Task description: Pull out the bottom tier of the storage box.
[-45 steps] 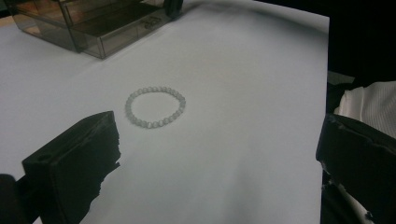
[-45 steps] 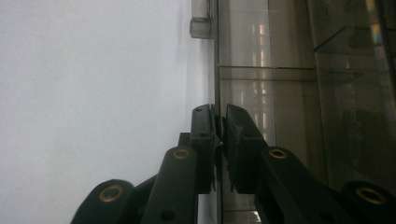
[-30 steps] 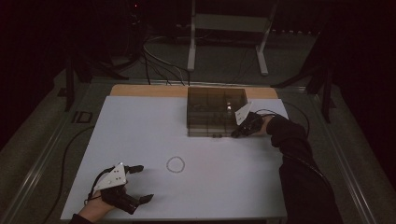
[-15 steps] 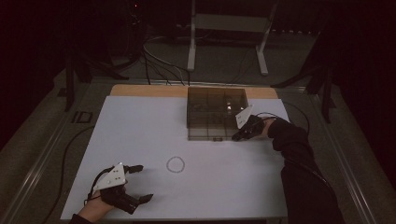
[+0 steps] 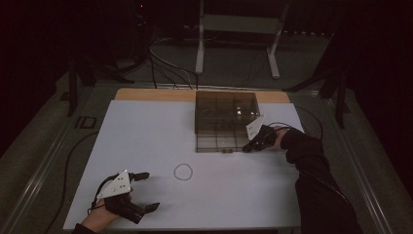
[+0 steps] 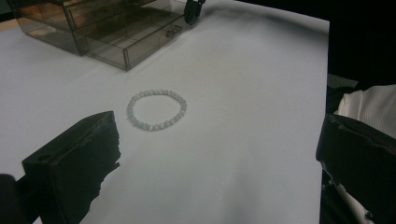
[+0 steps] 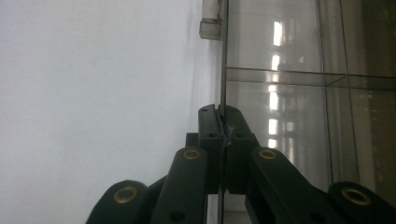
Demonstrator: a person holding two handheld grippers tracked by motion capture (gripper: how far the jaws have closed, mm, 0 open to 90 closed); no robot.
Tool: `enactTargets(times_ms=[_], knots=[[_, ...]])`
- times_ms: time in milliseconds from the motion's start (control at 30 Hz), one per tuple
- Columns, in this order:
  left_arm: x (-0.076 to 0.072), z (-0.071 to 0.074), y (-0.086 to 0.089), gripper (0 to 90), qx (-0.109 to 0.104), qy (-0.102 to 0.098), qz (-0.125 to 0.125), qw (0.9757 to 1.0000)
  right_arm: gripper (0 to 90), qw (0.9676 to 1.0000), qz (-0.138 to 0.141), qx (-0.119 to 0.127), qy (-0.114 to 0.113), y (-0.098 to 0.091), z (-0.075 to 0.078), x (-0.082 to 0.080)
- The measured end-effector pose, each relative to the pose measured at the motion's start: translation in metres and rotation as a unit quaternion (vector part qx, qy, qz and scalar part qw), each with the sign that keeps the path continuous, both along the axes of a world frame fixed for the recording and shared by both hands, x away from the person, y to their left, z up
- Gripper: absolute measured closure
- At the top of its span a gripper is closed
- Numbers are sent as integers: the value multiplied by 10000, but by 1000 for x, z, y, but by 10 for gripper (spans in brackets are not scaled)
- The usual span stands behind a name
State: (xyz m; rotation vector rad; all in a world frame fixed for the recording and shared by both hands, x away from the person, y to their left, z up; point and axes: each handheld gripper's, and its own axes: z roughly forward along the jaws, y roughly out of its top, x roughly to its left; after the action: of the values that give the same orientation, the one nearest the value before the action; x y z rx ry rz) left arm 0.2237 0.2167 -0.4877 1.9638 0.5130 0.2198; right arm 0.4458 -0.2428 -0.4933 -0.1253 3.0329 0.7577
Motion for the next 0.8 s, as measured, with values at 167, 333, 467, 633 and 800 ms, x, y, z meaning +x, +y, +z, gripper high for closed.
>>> enactTargets(times_ms=[167, 333, 467, 633, 800], knots=[[0, 0, 0, 0, -3, -15, 7, 10000, 887, 10000, -14, 4, 31, 0, 1, -5], [0, 0, 0, 0, 0, -17, 4, 10000, 887, 10000, -4, 15, -2, 0, -2, -8], [0, 0, 1, 0, -8, -20, 7, 10000, 887, 10000, 20, 25, -59, -1, -4, -7], [0, 0, 0, 0, -2, -16, 10, 10000, 887, 10000, -9, 50, -35, -2, -5, -7], [0, 0, 0, 0, -7, -14, 9, 10000, 885, 10000, -81, 9, -19, -1, -5, -7]])
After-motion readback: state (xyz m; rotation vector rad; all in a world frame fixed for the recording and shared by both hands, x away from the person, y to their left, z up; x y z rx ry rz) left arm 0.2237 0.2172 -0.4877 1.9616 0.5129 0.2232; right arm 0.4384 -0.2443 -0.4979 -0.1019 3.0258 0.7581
